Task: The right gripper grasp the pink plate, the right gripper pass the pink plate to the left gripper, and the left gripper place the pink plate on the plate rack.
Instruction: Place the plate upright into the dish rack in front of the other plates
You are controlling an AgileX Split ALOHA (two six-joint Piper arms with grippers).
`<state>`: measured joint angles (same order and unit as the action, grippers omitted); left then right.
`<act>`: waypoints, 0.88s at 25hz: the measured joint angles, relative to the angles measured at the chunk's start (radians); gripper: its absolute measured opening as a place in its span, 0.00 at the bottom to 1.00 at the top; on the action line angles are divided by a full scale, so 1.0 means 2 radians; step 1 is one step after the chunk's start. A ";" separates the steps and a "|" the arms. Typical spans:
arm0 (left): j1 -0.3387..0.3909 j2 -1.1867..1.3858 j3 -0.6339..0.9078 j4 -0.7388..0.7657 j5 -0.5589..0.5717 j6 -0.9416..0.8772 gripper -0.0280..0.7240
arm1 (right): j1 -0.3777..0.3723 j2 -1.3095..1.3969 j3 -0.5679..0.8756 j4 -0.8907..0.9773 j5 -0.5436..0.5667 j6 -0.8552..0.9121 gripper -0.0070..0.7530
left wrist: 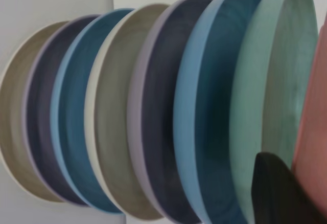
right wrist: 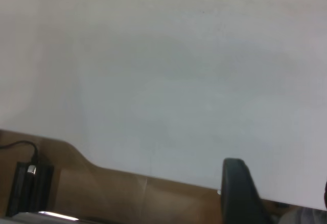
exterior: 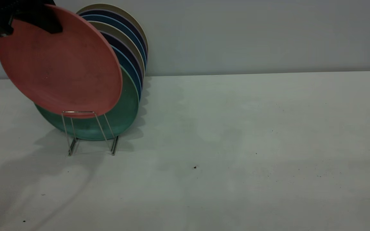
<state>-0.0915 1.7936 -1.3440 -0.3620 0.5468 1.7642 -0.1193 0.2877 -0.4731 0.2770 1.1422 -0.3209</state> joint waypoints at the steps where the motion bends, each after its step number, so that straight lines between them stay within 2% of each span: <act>1: 0.000 0.002 0.000 0.000 0.000 0.000 0.16 | 0.000 0.000 0.000 0.000 0.000 0.000 0.55; 16: 0.000 0.039 0.005 -0.001 -0.007 -0.017 0.19 | 0.000 0.000 0.000 -0.001 0.000 0.001 0.55; 20: 0.000 0.040 0.006 -0.001 -0.001 -0.036 0.28 | 0.000 0.000 0.000 -0.001 0.000 0.001 0.55; 22: 0.000 0.040 0.006 -0.001 0.005 -0.041 0.38 | 0.000 0.000 0.001 -0.001 0.000 0.001 0.55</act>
<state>-0.0915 1.8744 -1.3328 -0.3638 0.5561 1.6822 -0.1193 0.2877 -0.4720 0.2750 1.1412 -0.3198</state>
